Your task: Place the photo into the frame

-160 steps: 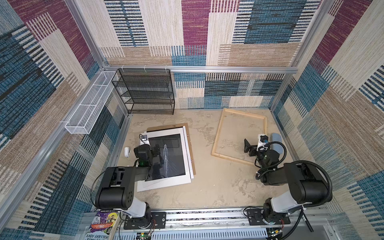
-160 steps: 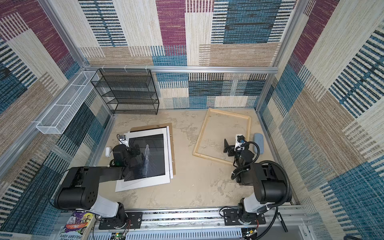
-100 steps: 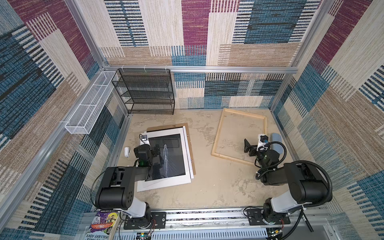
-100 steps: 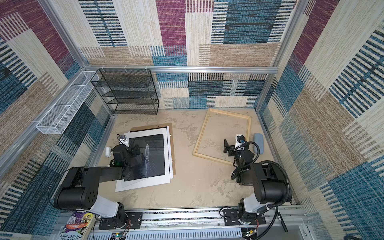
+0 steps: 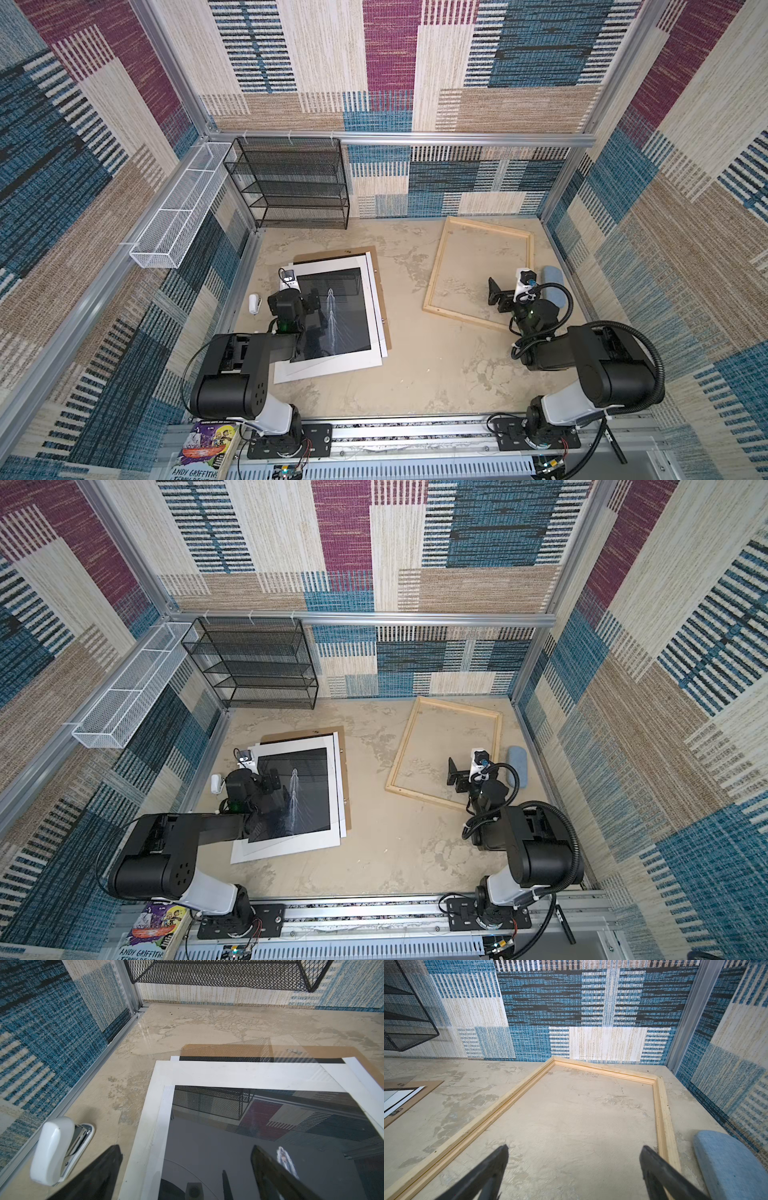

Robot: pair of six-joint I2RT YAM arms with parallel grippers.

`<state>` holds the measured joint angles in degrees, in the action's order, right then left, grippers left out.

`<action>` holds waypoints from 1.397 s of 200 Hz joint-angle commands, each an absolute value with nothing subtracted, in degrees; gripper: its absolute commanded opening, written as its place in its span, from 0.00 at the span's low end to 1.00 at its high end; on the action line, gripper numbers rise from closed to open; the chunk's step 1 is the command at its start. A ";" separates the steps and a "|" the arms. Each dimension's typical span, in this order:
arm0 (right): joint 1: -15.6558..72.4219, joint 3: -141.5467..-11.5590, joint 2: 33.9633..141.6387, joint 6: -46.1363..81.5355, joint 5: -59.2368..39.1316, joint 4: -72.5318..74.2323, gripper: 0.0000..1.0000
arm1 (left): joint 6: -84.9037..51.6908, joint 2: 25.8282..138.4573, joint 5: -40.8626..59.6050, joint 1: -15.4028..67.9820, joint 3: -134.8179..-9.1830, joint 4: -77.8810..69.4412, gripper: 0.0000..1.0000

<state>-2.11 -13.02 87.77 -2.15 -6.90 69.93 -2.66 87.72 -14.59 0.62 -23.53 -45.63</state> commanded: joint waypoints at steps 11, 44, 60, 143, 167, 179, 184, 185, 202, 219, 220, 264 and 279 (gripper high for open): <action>-2.11 -13.24 87.71 -1.67 -6.50 71.26 1.00 | -2.11 87.72 -13.80 0.60 -23.78 -47.37 1.00; -2.11 -13.20 87.67 -1.66 -6.55 71.24 1.00 | -2.11 87.71 -13.80 0.55 -23.73 -47.46 1.00; -2.16 -13.18 87.67 -1.59 -6.58 71.25 1.00 | -2.11 87.68 -13.80 0.54 -23.64 -47.54 1.00; 0.31 -23.79 74.51 1.18 -7.04 44.95 1.00 | -12.11 64.23 -16.36 2.64 -33.66 -6.87 1.00; 5.09 -28.52 70.68 1.16 -6.97 39.11 0.92 | -19.42 57.15 -9.63 3.20 -35.12 -1.07 1.00; 6.87 -33.62 71.13 3.80 -7.89 32.59 0.91 | -23.53 54.63 -7.91 3.67 -34.92 -0.10 1.00; 7.23 -36.78 72.23 5.73 -9.10 28.76 0.91 | -25.40 53.89 -7.58 3.86 -34.83 0.41 1.00; 7.26 -37.51 72.50 6.16 -9.30 27.92 0.91 | -25.71 53.80 -7.44 3.91 -34.77 0.51 1.00; 8.06 -50.28 80.01 12.39 -14.86 12.76 0.92 | -28.64 53.71 -4.01 4.72 -34.45 1.55 1.00; 9.91 -60.94 89.16 17.07 -14.35 1.37 0.86 | -30.34 56.40 -2.54 6.07 -34.93 3.49 1.00; 9.97 -61.36 89.58 17.32 -14.12 0.86 0.86 | -30.33 56.59 -2.46 6.20 -35.00 3.59 1.00; 16.80 -72.44 104.93 23.89 -4.62 -6.18 0.86 | -28.02 63.96 -2.68 9.42 -38.26 9.87 1.00; 18.71 -76.58 110.14 25.15 -3.36 -8.06 0.81 | -27.22 64.77 -2.85 10.12 -39.25 12.36 1.00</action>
<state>16.67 -71.88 104.33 19.94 -7.90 -1.34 -28.27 63.61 -3.49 9.21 -37.74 7.09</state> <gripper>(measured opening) 0.841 0.996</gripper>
